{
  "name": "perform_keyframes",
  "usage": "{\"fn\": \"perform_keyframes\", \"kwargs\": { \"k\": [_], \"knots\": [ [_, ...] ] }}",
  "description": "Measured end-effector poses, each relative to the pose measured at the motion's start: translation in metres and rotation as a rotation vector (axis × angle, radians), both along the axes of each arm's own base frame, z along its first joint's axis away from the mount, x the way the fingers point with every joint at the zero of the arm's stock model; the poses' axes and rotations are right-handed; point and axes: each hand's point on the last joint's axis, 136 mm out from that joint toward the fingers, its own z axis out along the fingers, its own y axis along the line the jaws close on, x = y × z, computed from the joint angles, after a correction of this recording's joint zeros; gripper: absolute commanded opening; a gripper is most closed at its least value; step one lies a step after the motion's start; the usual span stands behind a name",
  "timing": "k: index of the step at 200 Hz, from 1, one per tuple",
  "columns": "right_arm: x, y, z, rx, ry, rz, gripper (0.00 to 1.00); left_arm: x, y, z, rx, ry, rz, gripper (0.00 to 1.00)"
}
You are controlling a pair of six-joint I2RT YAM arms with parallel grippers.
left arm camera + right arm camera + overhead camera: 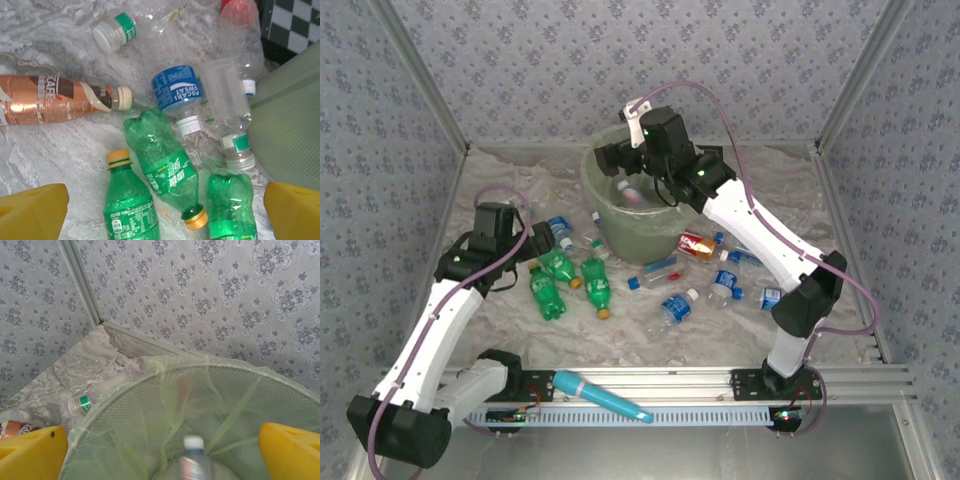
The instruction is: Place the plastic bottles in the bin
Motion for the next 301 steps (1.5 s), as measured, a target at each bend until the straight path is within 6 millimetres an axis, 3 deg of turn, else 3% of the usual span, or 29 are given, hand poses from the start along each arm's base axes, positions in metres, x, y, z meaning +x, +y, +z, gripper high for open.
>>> {"fn": "perform_keyframes", "kwargs": {
  "k": [51,102,204,267,301],
  "knots": [
    [-0.005,-0.015,0.005,-0.014,-0.019,-0.040,0.99,-0.006,-0.003,-0.030,-0.012,0.123,0.007,0.99],
    [-0.014,-0.031,0.029,0.018,-0.067,-0.073,1.00,-0.023,-0.008,-0.070,-0.068,0.309,0.032,0.93],
    [-0.021,-0.048,0.016,-0.011,-0.063,-0.120,0.99,-0.062,-0.016,-0.147,-0.101,0.646,0.065,0.75],
    [-0.024,-0.052,0.023,-0.003,-0.079,-0.122,0.99,-0.063,-0.020,-0.172,-0.113,0.706,0.077,0.63],
    [-0.024,-0.052,0.018,-0.012,-0.072,-0.121,0.99,-0.062,-0.022,-0.173,-0.121,0.708,0.074,0.48]
  ]
}}
